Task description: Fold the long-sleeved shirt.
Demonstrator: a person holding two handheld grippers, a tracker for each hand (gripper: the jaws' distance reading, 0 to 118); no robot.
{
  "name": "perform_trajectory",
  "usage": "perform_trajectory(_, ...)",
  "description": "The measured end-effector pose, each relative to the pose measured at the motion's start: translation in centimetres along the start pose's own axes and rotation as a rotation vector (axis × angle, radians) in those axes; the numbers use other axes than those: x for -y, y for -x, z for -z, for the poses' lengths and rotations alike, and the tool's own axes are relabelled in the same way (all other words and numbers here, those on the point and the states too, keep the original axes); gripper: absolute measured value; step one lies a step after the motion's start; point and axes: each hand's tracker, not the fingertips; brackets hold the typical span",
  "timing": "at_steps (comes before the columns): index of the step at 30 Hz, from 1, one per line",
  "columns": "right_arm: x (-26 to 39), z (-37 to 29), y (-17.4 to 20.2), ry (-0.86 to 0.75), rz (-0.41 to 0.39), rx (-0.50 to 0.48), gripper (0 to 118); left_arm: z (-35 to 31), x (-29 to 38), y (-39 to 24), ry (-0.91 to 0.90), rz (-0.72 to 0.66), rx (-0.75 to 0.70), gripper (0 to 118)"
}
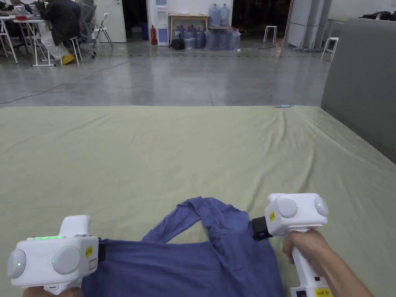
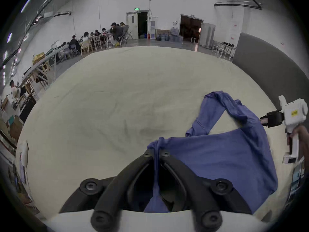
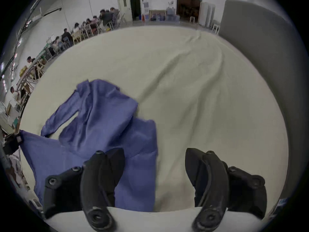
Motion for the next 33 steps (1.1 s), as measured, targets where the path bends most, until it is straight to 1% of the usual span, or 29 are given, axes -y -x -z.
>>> perform_trajectory(2, 0.1, 1.2, 0.9, 0.037, -0.019, 0.001, 66, -0.3, -0.1, 0.3, -0.007, -0.009, -0.005, 0)
perform_trajectory(3, 0.2, 1.7, 1.5, 0.057, -0.040, -0.003, 64, -0.5, -0.1, 0.4, -0.011, -0.014, -0.007, 0)
perform_trajectory(4, 0.4, 2.0, 2.5, 0.052, -0.070, 0.027, 64, -0.6, -0.2, 0.4, -0.010, -0.017, -0.006, 0)
perform_trajectory(5, 0.5, 1.8, 3.1, 0.028, -0.105, 0.082, 63, -0.7, -0.3, 0.5, -0.008, -0.020, -0.003, 0)
perform_trajectory(6, 0.5, 1.6, 3.5, 0.040, -0.138, 0.073, 60, -0.9, -0.3, 0.5, -0.007, -0.022, 0.002, 0)
perform_trajectory(7, 0.3, 1.2, 3.7, 0.042, -0.132, 0.054, 50, -1.0, -0.3, 0.5, -0.007, -0.023, 0.004, 0)
perform_trajectory(8, 0.4, 0.8, 4.0, 0.046, -0.132, 0.056, 38, -1.1, -0.4, 0.4, -0.008, -0.020, 0.006, 0)
perform_trajectory(9, 0.3, 0.2, 4.2, 0.041, -0.169, 0.126, 8, -1.2, -0.6, 0.2, -0.011, -0.013, 0.001, 0)
perform_trajectory(10, 0.4, -0.4, 4.1, 0.036, -0.199, 0.121, 0, -1.1, -0.8, 0.5, -0.013, -0.009, -0.001, 0)
perform_trajectory(11, 0.5, -1.1, 3.7, 0.048, -0.164, 0.029, 0, -1.2, -1.0, 0.5, -0.017, -0.008, 0.000, 0)
perform_trajectory(12, 0.4, -1.9, 2.8, 0.040, -0.121, -0.024, 0, -1.6, -1.4, 0.5, -0.026, -0.010, 0.005, 0)
perform_trajectory(13, 0.4, -3.4, 2.3, -0.011, -0.099, -0.025, 0, -2.1, -1.9, 0.5, -0.045, -0.016, 0.018, 0)
perform_trajectory(14, 0.2, -5.1, 1.8, -0.084, -0.091, 0.000, 0, -3.0, -2.3, 0.5, -0.067, -0.021, 0.026, 0)
perform_trajectory(15, -0.2, -7.1, 1.2, -0.149, -0.084, 0.006, 0, -4.0, -3.0, 0.4, -0.099, -0.024, 0.036, 0)
perform_trajectory(18, -1.8, -13.1, -0.5, -0.235, -0.056, -0.056, 0, -7.4, -5.2, 0.1, -0.185, -0.006, 0.043, 0)
perform_trajectory(19, -2.4, -15.0, -0.7, -0.259, -0.077, -0.053, 0, -8.5, -6.0, -0.1, -0.208, 0.007, 0.039, 0)
perform_trajectory(21, -3.2, -17.7, -1.0, -0.333, -0.089, -0.013, 0, -10.0, -7.2, -0.2, -0.235, 0.019, 0.026, 0)
perform_trajectory(23, -4.2, -20.4, -1.5, -0.390, -0.058, -0.032, 0, -11.5, -8.5, 0.3, -0.274, -0.002, 0.034, 0)
perform_trajectory(26, -6.7, -23.8, -1.9, -0.459, -0.030, -0.053, 0, -14.1, -12.1, 1.2, -0.333, -0.041, 0.026, 0)
perform_trajectory(27, -7.8, -25.1, -1.9, -0.495, -0.026, -0.047, 0, -15.2, -13.7, 1.5, -0.380, -0.054, 0.018, 0)
perform_trajectory(30, -11.4, -29.4, -1.3, -0.581, -0.050, -0.016, 0, -18.0, -19.2, 2.1, -0.476, -0.068, 0.018, 0)
perform_trajectory(33, -15.6, -34.1, -0.5, -0.675, -0.038, -0.004, 0, -20.9, -25.1, 1.9, -0.543, -0.086, 0.009, 0)
